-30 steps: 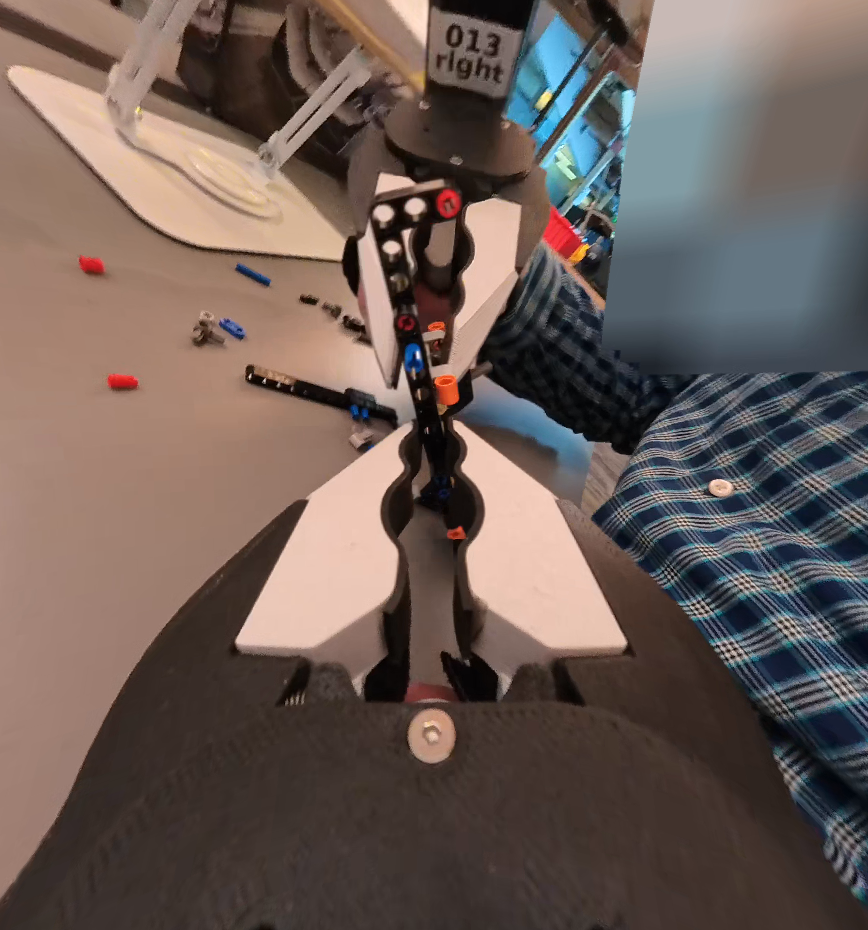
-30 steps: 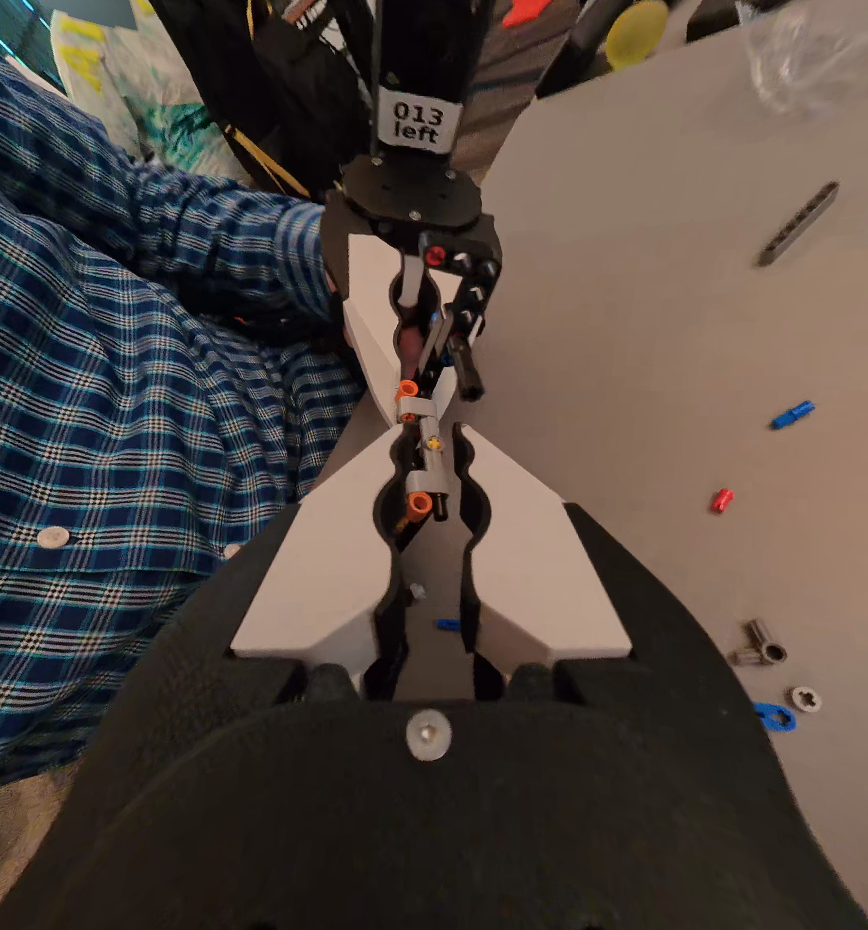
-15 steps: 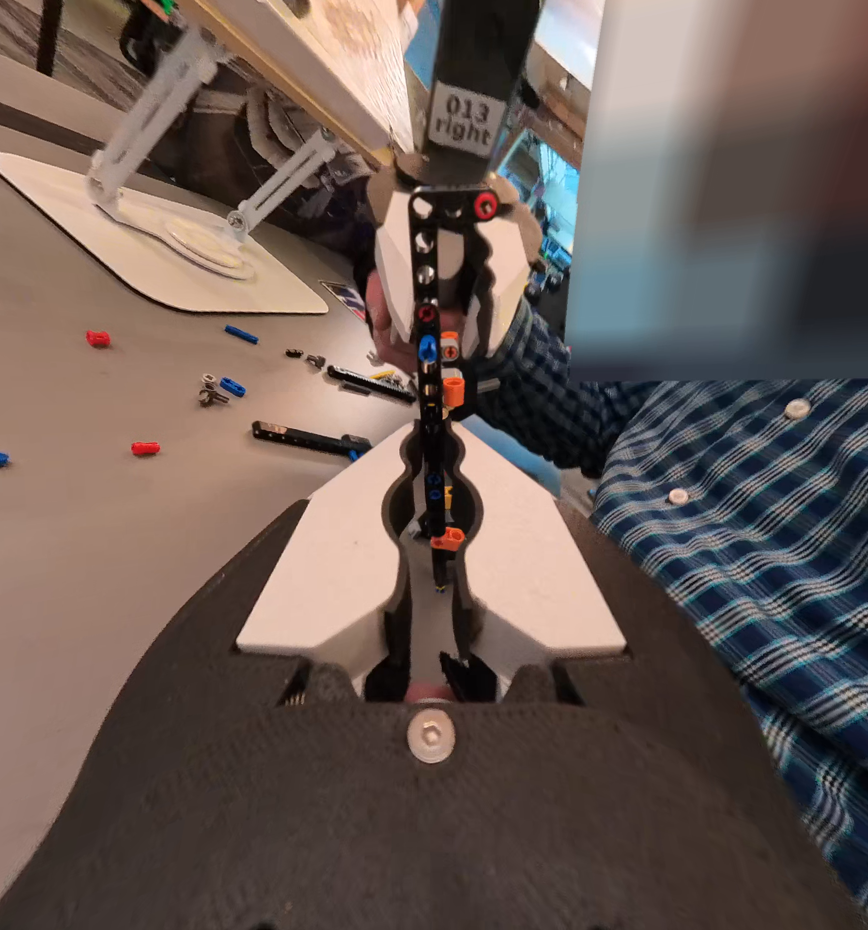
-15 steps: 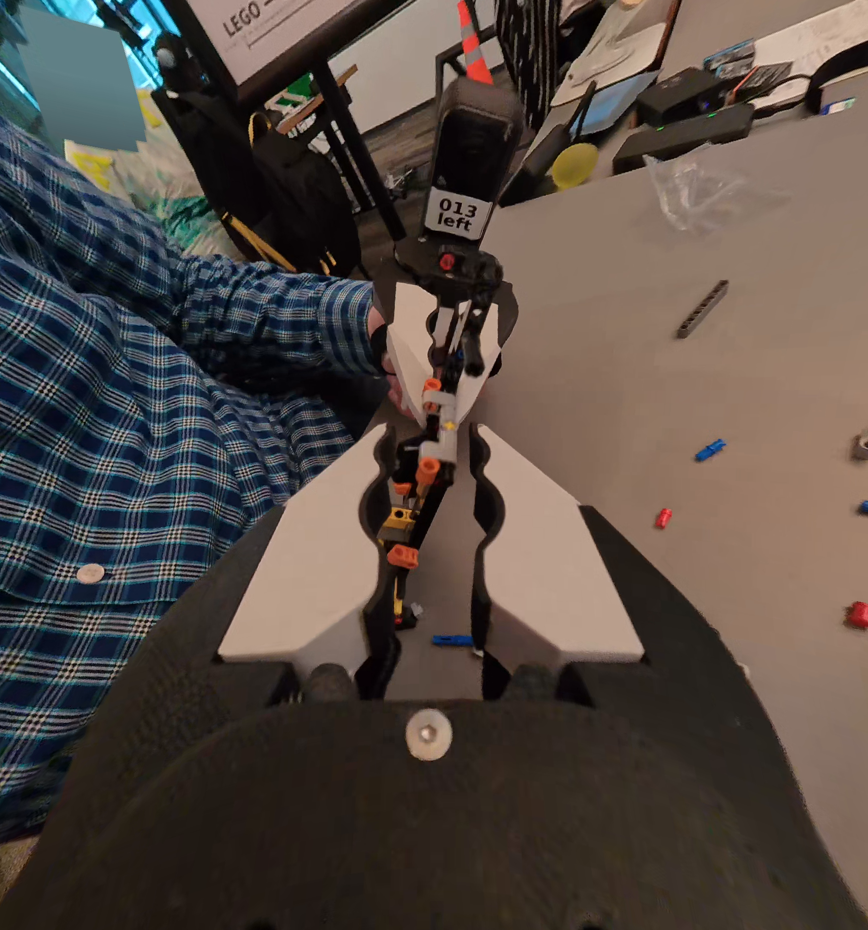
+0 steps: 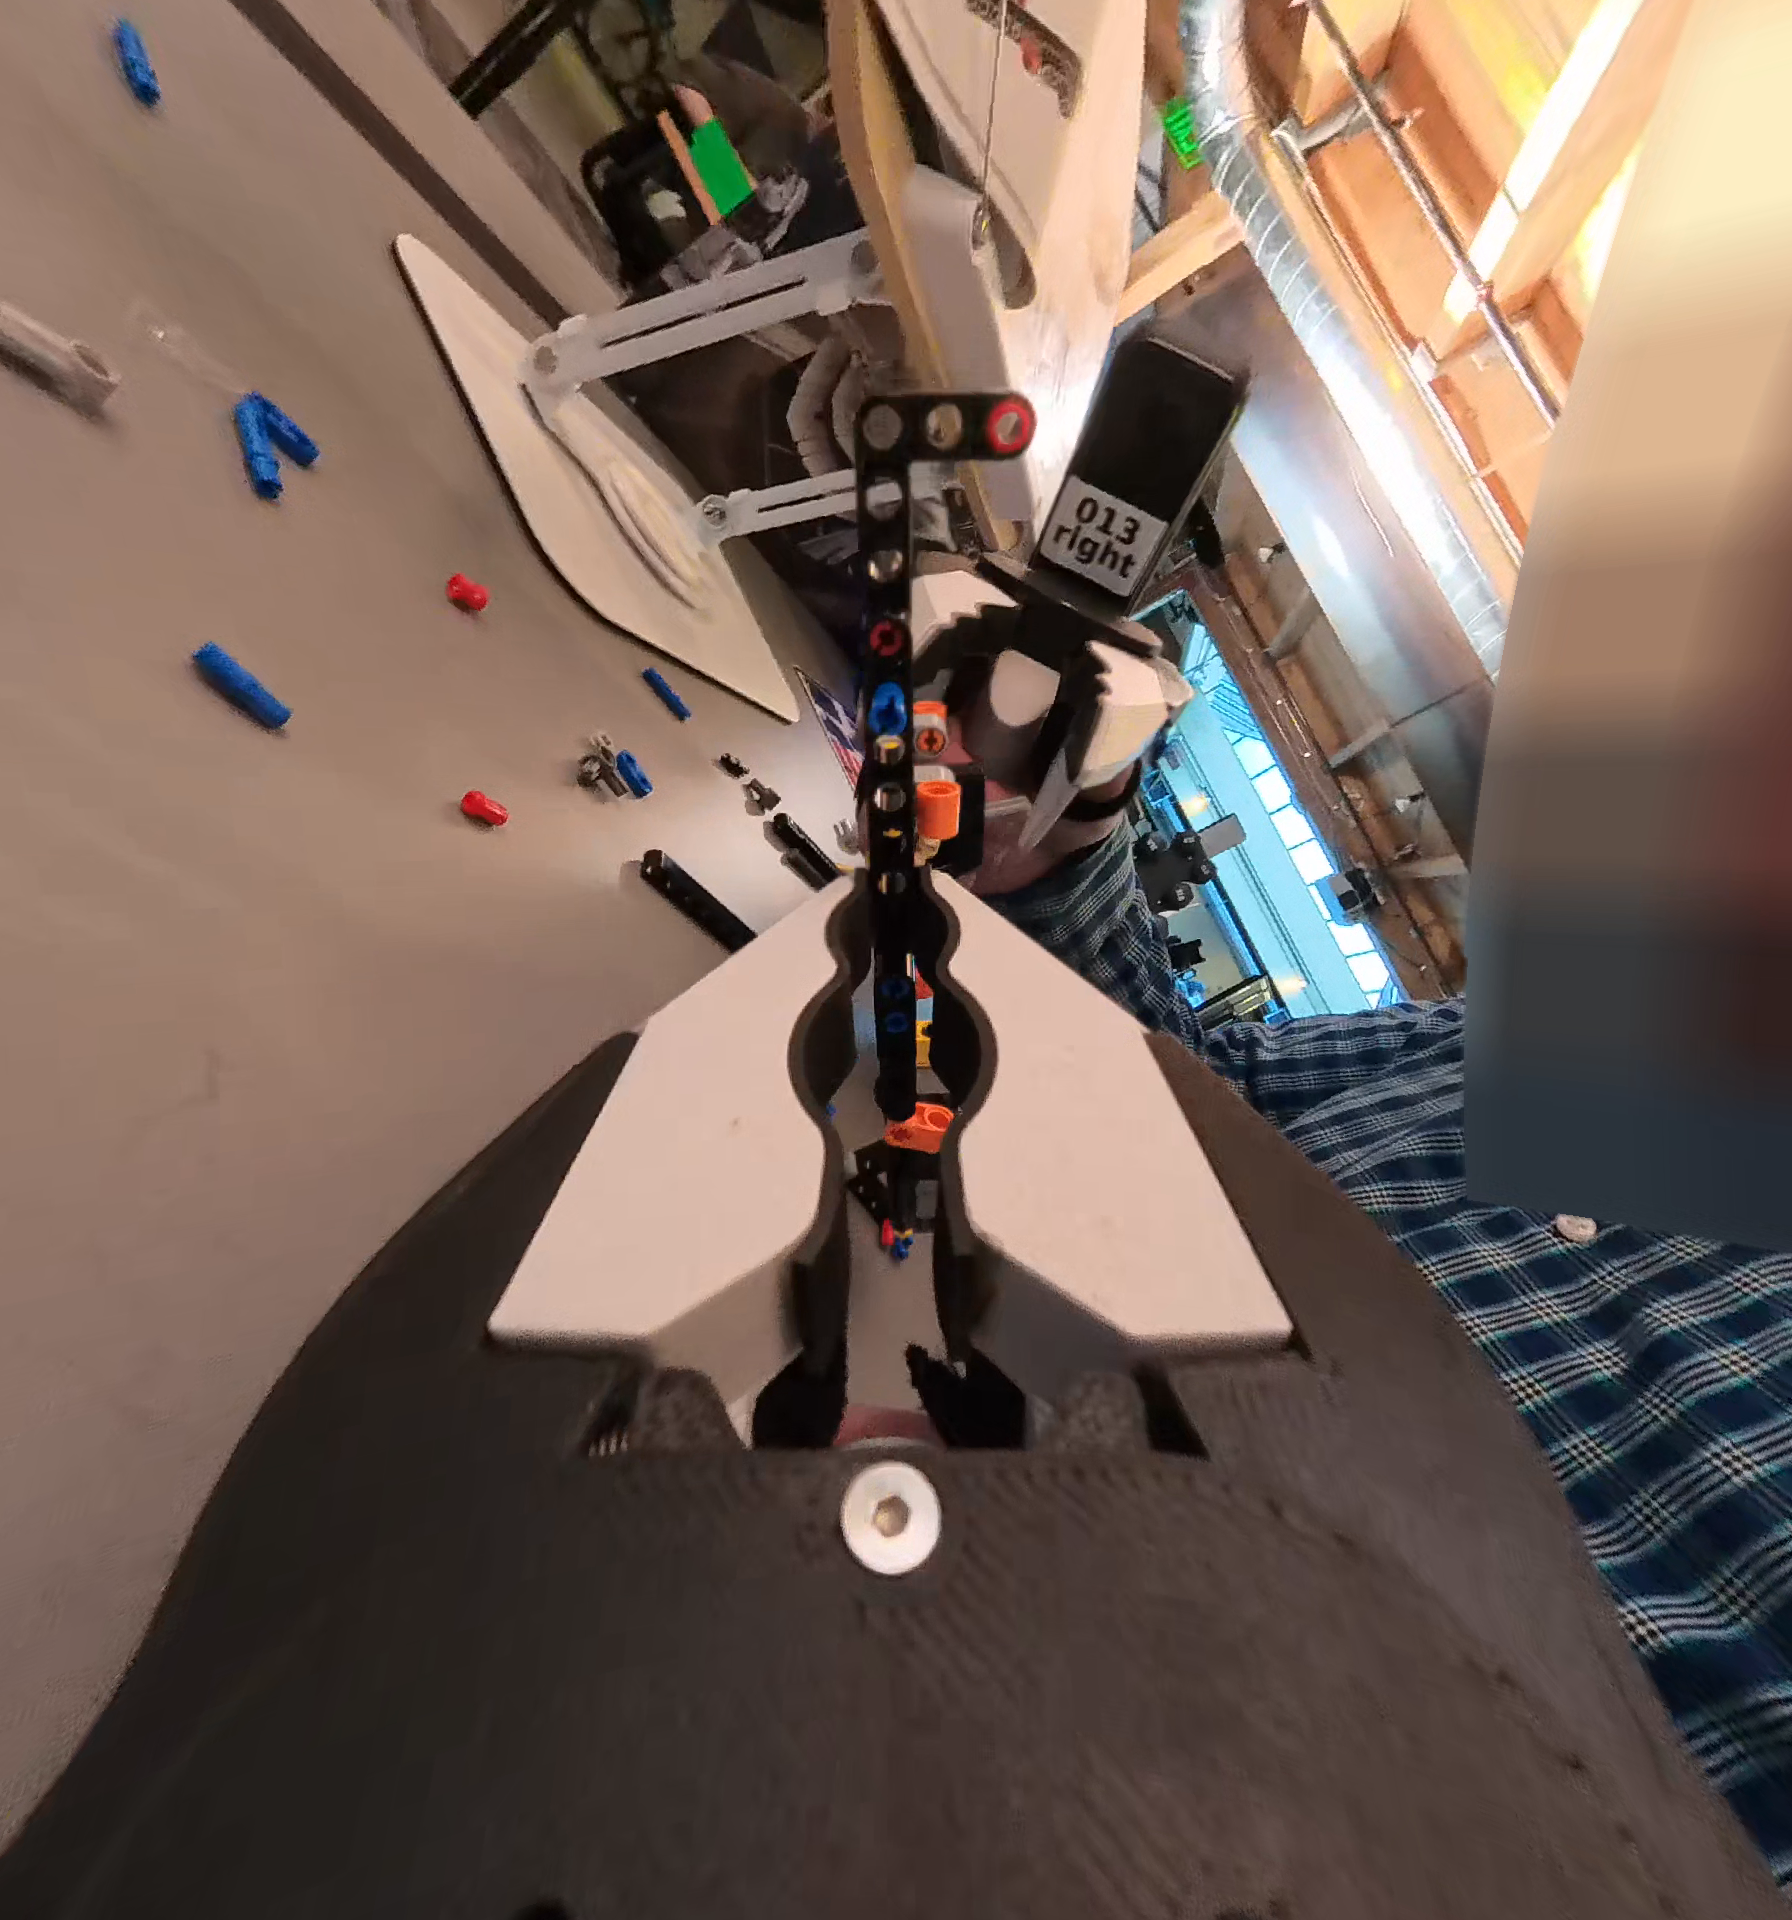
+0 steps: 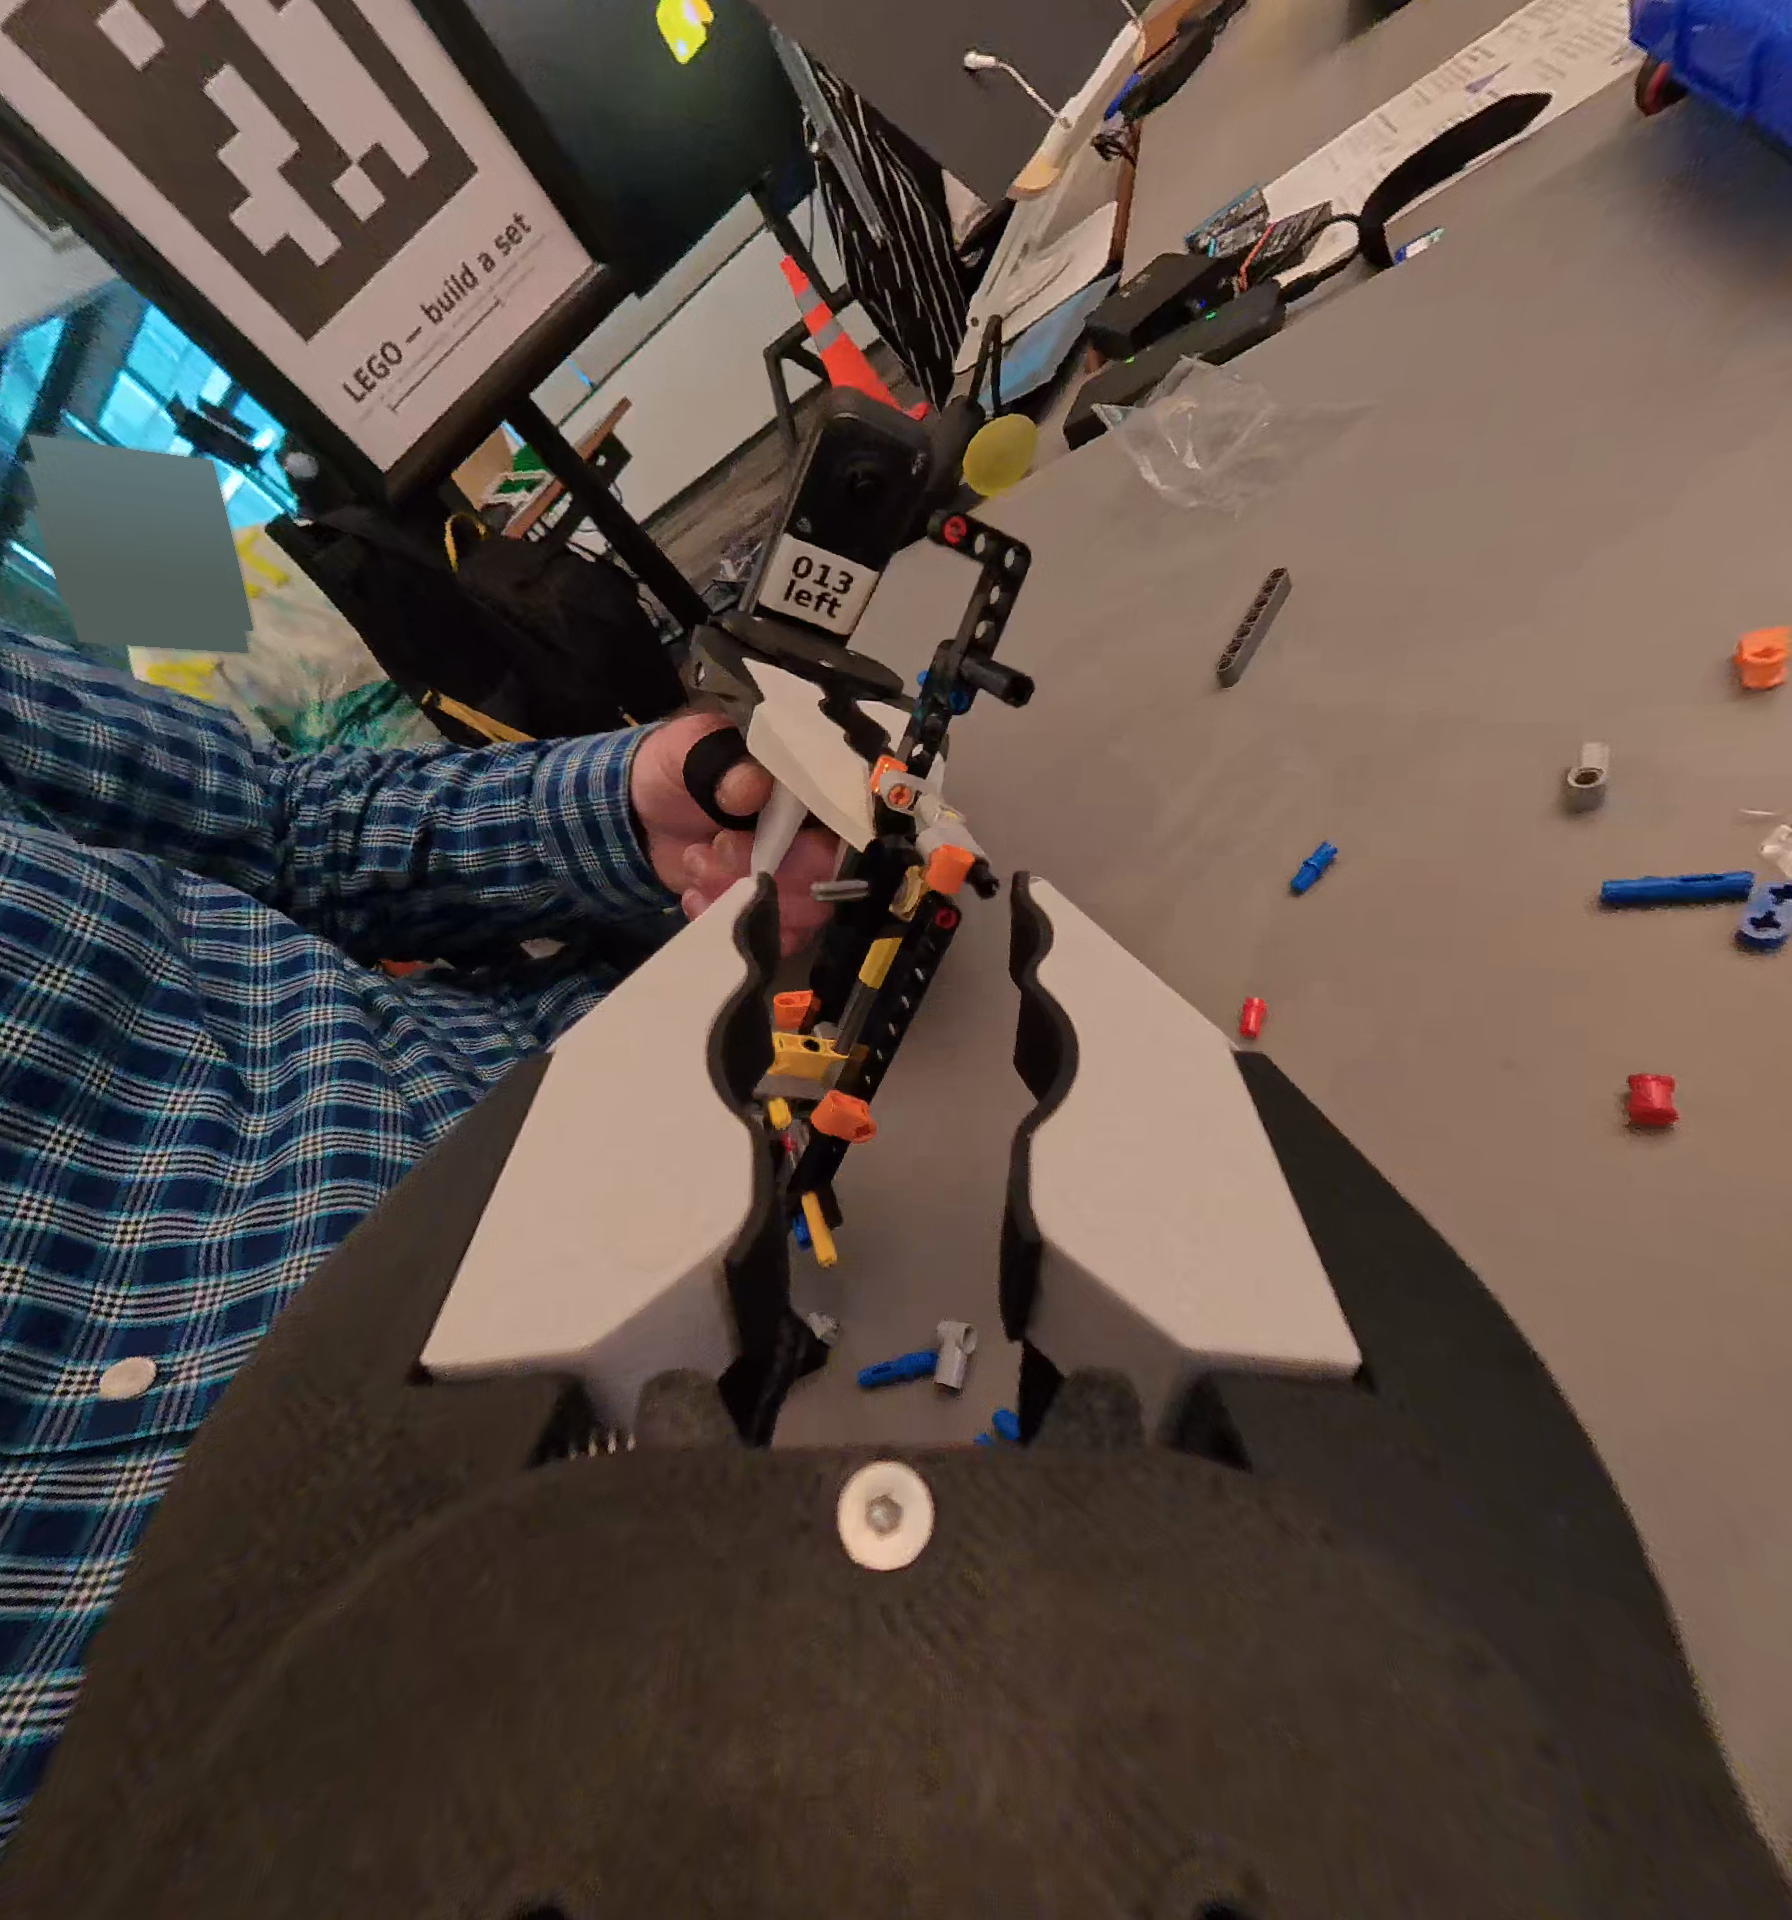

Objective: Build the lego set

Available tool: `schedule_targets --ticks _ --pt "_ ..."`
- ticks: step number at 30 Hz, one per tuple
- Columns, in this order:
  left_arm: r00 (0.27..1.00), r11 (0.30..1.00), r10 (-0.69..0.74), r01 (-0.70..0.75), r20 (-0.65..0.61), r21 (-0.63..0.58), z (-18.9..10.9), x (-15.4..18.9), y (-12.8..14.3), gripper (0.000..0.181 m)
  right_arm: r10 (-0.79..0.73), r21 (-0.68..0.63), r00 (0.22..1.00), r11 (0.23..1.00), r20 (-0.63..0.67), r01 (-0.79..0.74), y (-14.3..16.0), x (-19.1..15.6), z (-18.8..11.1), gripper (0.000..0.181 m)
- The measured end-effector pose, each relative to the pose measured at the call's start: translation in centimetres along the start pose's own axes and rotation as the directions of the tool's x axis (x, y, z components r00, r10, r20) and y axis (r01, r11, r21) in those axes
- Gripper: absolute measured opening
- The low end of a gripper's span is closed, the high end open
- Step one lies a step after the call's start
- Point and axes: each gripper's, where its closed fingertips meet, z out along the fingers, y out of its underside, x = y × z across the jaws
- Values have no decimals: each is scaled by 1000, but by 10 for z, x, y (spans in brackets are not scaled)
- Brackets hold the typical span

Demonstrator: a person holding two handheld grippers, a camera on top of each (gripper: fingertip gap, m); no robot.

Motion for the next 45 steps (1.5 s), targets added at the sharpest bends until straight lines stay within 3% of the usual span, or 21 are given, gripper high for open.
schedule_targets --ticks 7,13,20,25,45 --pt "998 996 -9 15 64 -89 1 -9 9 5 27 -12 1000 1000 -7 -27 -2 12 1 35" --pt "994 971 26 0 103 -239 1 -17 23 5 32 -177 998 984 55 -22 19 14 25 25" --pt "998 941 35 -15 53 -337 3 -18 27 6 55 -307 993 952 108 -19 45 21 44 14" --pt "997 937 41 -18 59 -349 3 -26 28 6 62 -306 988 952 139 -17 51 23 46 6" --pt "996 934 49 -21 71 -355 0 -30 29 5 36 -356 987 934 155 22 65 18 45 5"
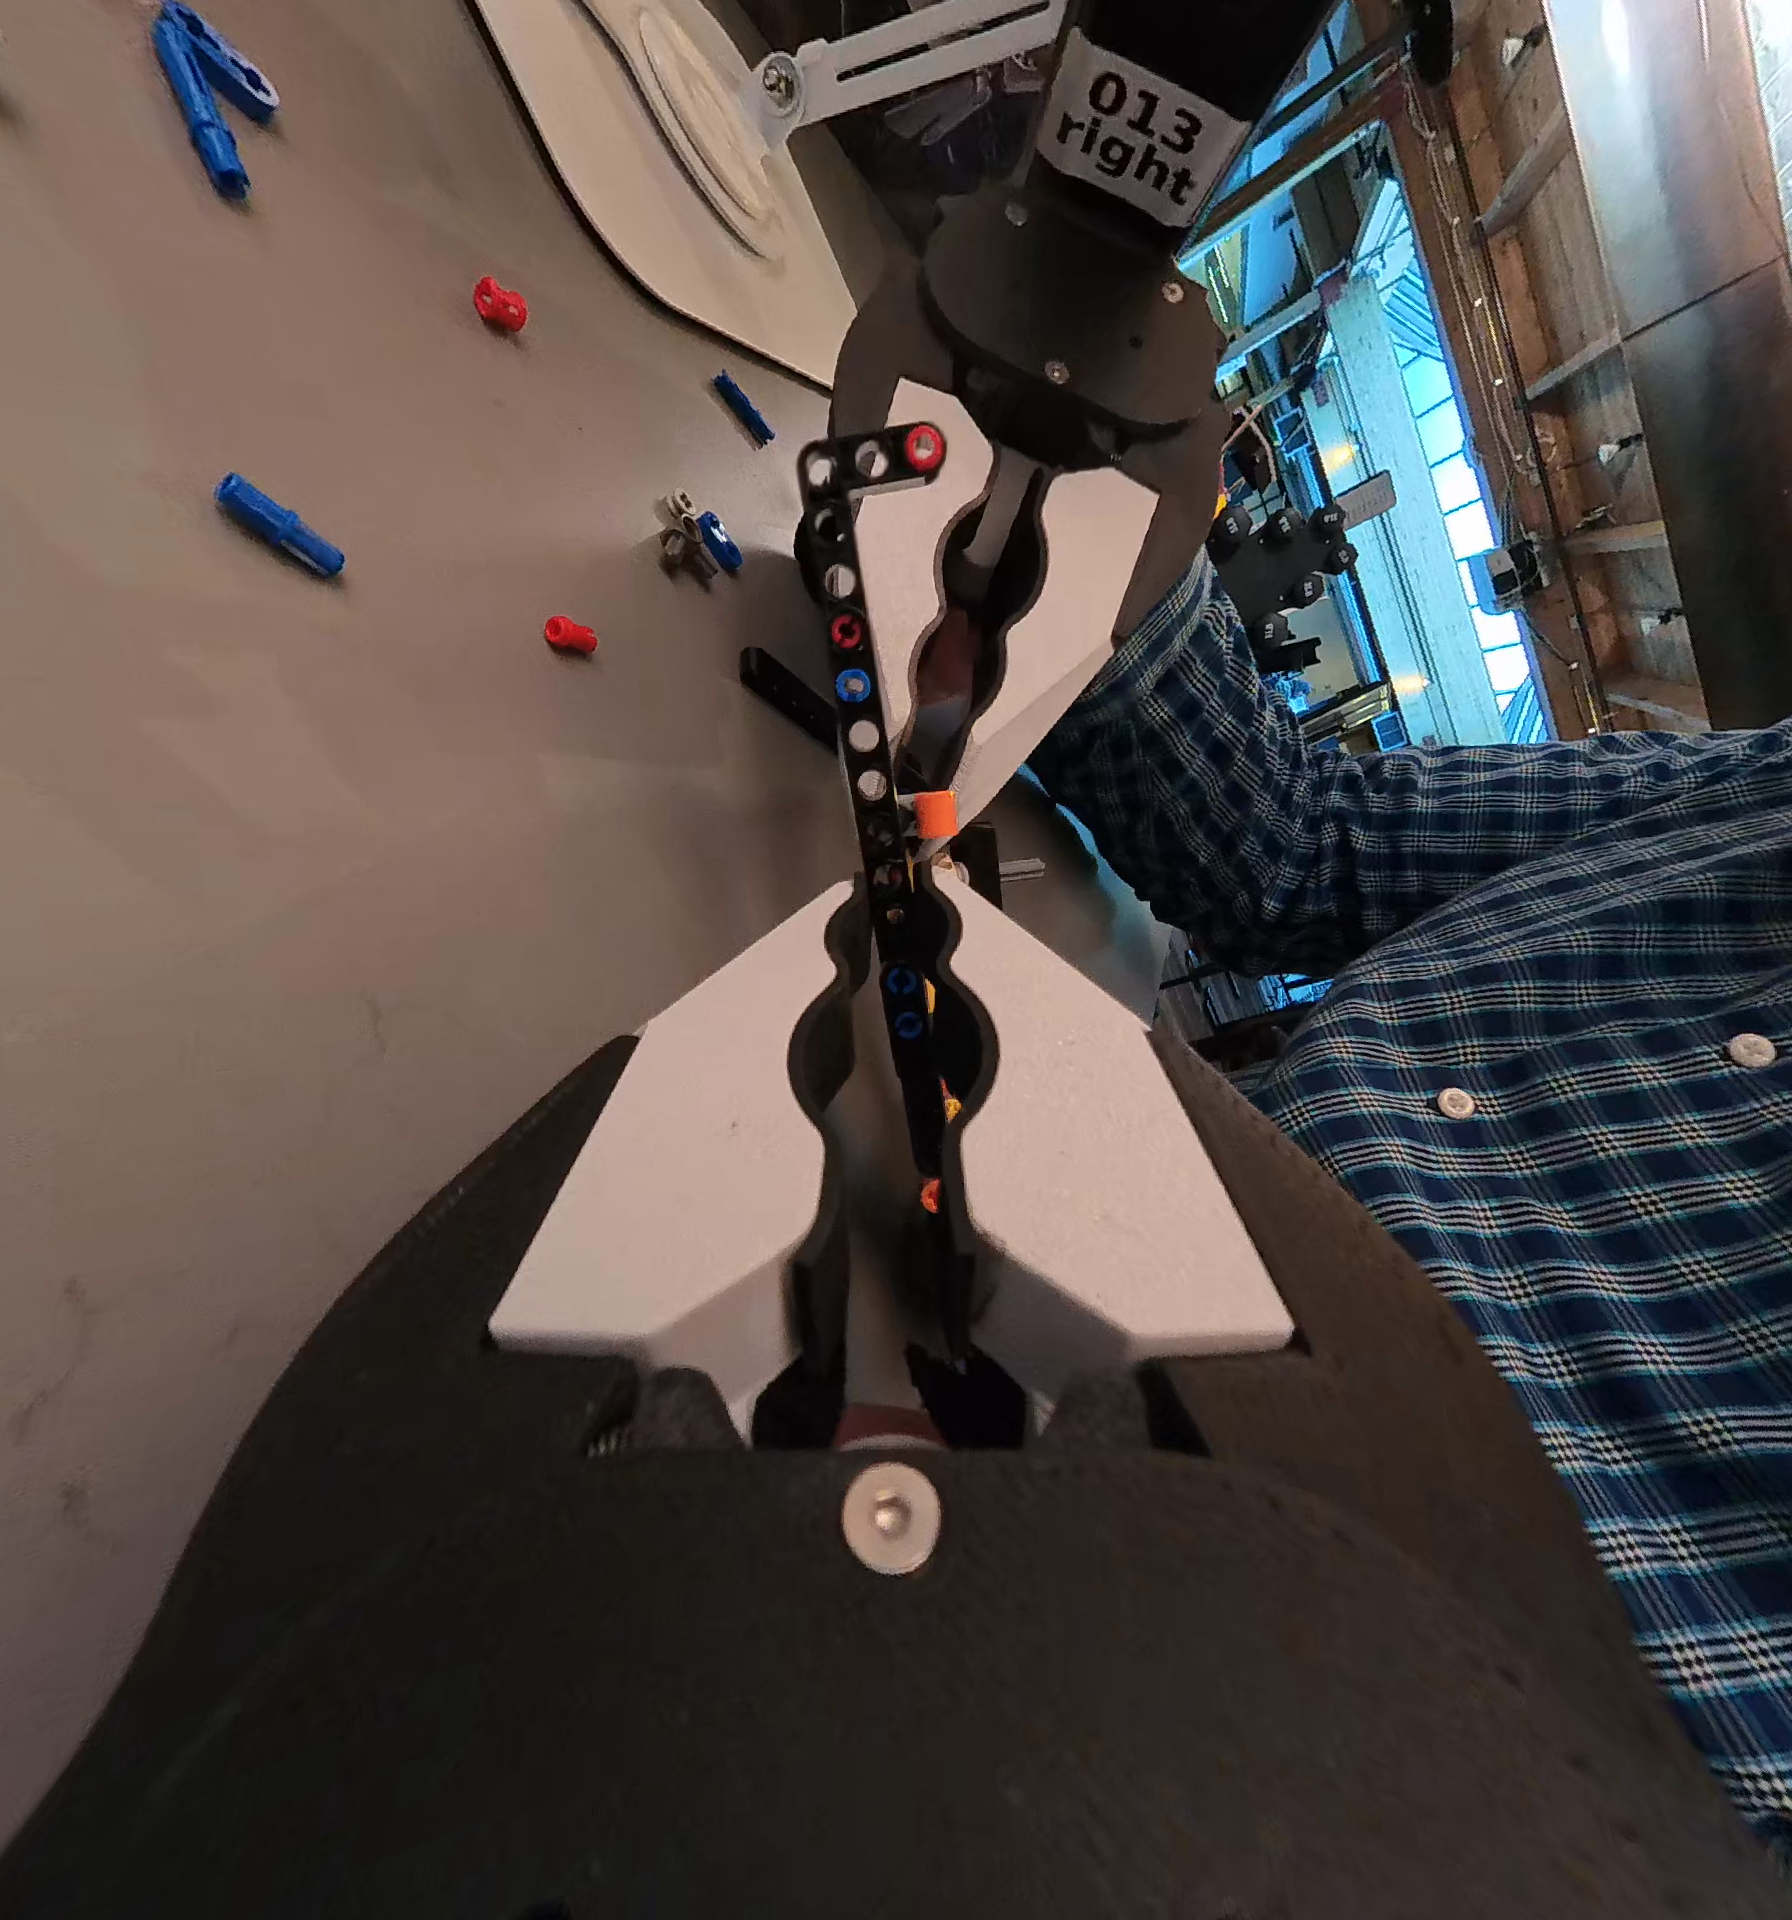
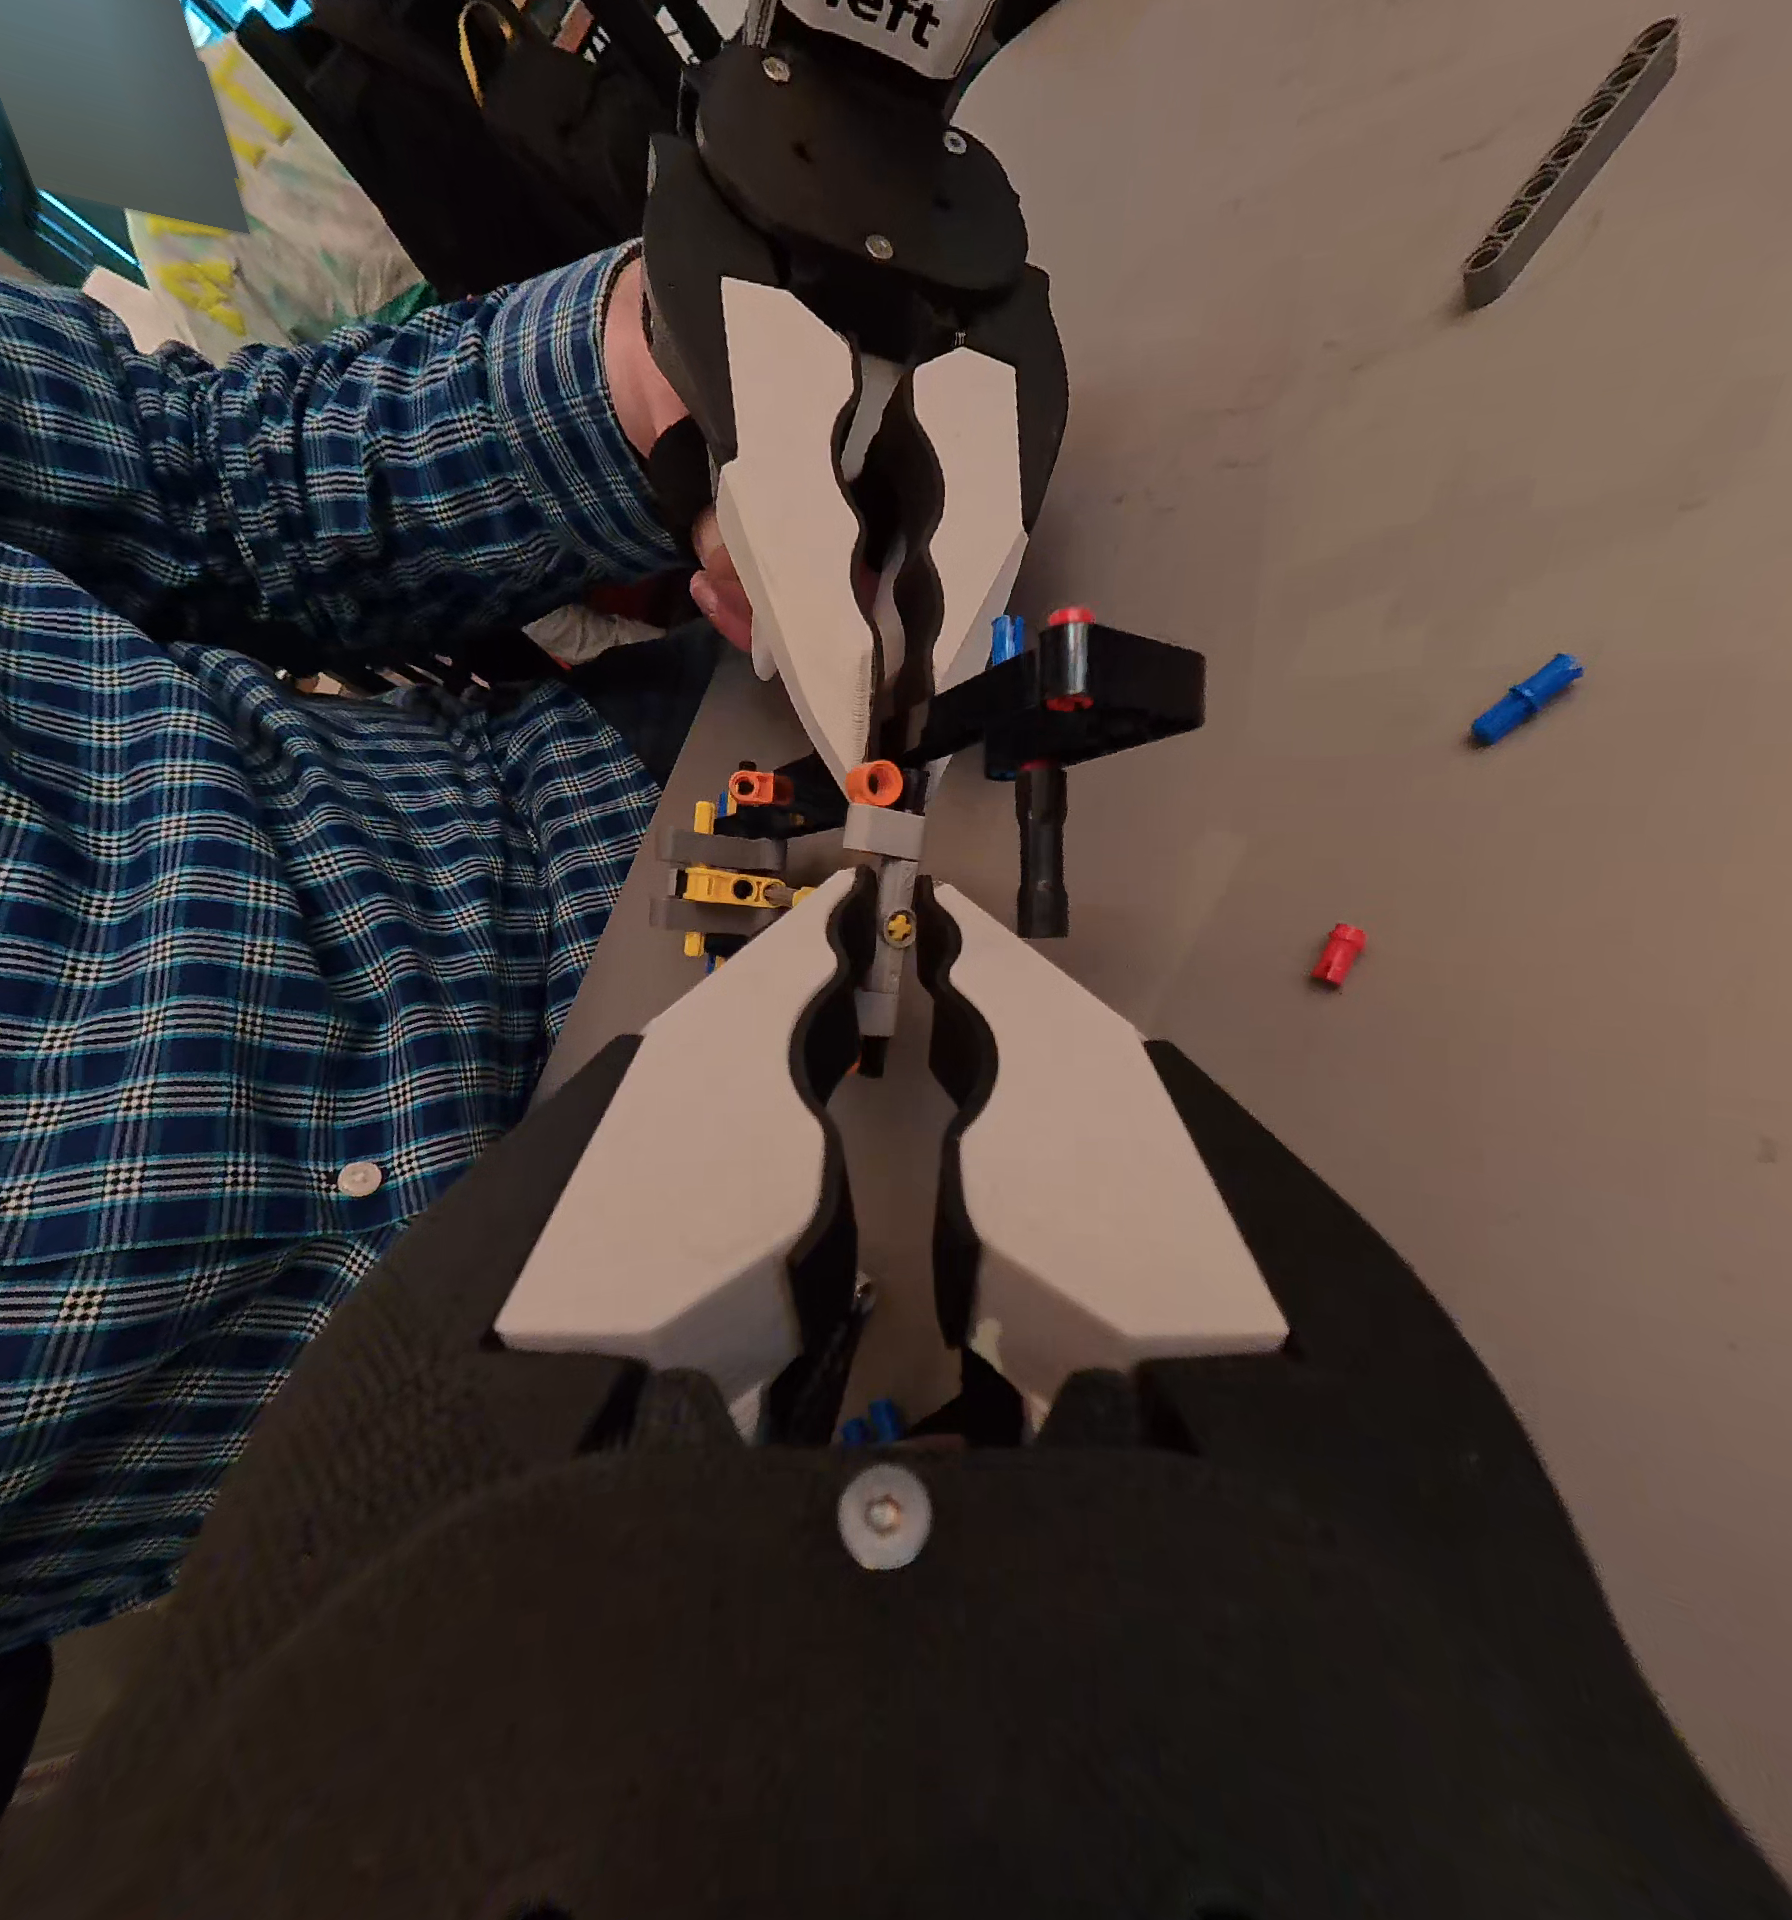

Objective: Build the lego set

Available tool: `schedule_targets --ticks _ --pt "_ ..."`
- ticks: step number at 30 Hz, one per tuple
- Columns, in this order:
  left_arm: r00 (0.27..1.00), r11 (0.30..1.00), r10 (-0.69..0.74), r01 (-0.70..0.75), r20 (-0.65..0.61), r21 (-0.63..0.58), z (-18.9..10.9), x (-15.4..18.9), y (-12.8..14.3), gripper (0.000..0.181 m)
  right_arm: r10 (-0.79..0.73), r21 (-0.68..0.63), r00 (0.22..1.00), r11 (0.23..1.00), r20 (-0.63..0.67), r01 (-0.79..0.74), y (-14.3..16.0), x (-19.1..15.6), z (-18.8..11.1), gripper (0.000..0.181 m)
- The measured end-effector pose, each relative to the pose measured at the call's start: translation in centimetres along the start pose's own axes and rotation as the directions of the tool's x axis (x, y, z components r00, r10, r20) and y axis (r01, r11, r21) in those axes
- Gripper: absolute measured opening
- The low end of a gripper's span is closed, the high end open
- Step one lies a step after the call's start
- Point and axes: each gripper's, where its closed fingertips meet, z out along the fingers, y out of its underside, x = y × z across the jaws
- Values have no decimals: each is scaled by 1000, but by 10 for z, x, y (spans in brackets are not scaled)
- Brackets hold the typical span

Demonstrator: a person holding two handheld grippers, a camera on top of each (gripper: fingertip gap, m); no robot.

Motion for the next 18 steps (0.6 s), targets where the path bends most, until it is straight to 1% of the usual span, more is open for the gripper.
schedule_targets --ticks 4,6,7,11,13,15,16,18 --pt "1000 1000 16 -16 24 12 1 -2 -1 7 13 12 1000 1000 -1 -13 -1 1 -1 5" --pt "999 999 11 -12 33 43 -2 -3 -5 19 13 4 1000 1000 -2 -13 0 1 0 5" --pt "999 999 4 -6 46 45 -4 -5 -4 31 15 3 1000 1000 -4 -15 0 1 1 5" --pt "997 1000 -13 12 76 12 -10 -7 11 40 17 1 1000 1000 -7 -17 1 2 1 5" --pt "997 1000 -17 17 74 5 -11 -5 16 39 15 -1 1000 1000 -2 -15 1 1 1 5" --pt "995 1000 0 3 97 -24 -7 -6 21 35 14 0 1000 1000 5 -14 0 0 2 5" --pt "994 999 3 3 107 -49 -4 -7 25 31 13 1 1000 1000 8 -13 0 0 2 5" --pt "994 997 17 -8 104 -83 2 -5 29 15 10 -4 1000 1000 9 -10 1 -1 2 5"
